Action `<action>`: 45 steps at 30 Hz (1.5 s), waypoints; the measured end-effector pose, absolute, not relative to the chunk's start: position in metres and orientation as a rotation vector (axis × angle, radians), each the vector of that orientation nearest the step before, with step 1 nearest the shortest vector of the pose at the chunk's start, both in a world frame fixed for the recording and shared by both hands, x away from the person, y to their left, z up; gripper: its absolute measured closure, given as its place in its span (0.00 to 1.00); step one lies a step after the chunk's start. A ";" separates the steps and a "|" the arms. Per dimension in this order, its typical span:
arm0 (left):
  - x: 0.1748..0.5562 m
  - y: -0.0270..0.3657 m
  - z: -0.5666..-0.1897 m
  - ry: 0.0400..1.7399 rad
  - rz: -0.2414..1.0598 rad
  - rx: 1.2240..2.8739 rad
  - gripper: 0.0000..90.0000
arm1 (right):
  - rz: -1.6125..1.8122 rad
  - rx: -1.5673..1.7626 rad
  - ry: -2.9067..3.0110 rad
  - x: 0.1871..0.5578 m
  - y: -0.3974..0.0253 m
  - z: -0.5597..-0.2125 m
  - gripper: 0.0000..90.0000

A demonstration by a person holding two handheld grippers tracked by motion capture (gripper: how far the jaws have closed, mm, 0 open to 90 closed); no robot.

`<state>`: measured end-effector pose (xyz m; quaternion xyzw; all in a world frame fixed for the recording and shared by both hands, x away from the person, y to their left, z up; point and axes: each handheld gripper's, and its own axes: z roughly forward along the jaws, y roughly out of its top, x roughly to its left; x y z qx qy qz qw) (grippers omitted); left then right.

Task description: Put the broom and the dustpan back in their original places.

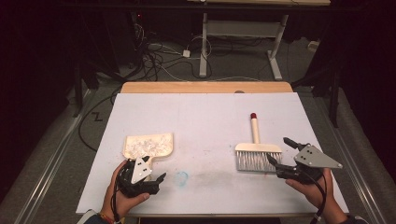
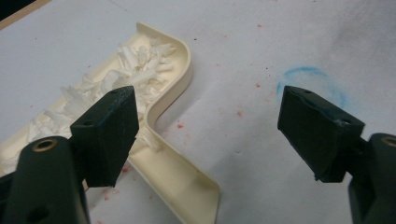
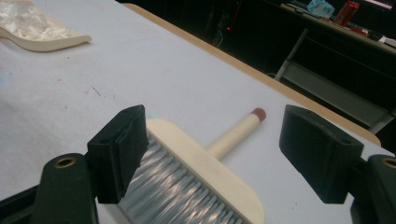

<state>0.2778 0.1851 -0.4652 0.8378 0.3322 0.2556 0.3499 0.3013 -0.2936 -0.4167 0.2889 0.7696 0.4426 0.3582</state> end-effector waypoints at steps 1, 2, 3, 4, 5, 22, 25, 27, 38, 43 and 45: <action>0.279 0.185 -0.465 0.848 0.670 2.168 0.22 | 1.131 0.746 1.985 0.300 -0.295 -0.419 0.27; 0.279 0.185 -0.465 0.861 0.653 2.161 0.22 | 1.126 0.745 1.985 0.299 -0.296 -0.422 0.27; 0.279 0.185 -0.466 0.862 0.651 2.164 0.22 | 1.129 0.758 1.991 0.298 -0.297 -0.426 0.27; 0.280 0.185 -0.466 0.860 0.651 2.172 0.22 | 1.129 0.772 1.999 0.297 -0.298 -0.430 0.27; 0.280 0.185 -0.467 0.857 0.649 2.173 0.22 | 1.115 0.776 2.011 0.296 -0.299 -0.434 0.27; 0.274 0.183 -0.462 0.815 0.721 2.159 0.22 | 1.109 0.739 2.032 0.288 -0.297 -0.442 0.28; 0.272 0.184 -0.463 0.812 0.720 2.161 0.22 | 1.107 0.735 2.031 0.286 -0.294 -0.442 0.28; 0.272 0.183 -0.464 0.816 0.710 2.168 0.22 | 1.100 0.734 2.030 0.286 -0.293 -0.441 0.28; 0.274 0.180 -0.464 0.810 0.709 2.183 0.22 | 1.107 0.731 2.032 0.285 -0.293 -0.441 0.27; 0.276 0.180 -0.464 0.814 0.704 2.177 0.22 | 1.102 0.741 2.038 0.287 -0.295 -0.443 0.27; 0.276 0.179 -0.464 0.815 0.704 2.181 0.22 | 1.097 0.742 2.042 0.287 -0.296 -0.444 0.27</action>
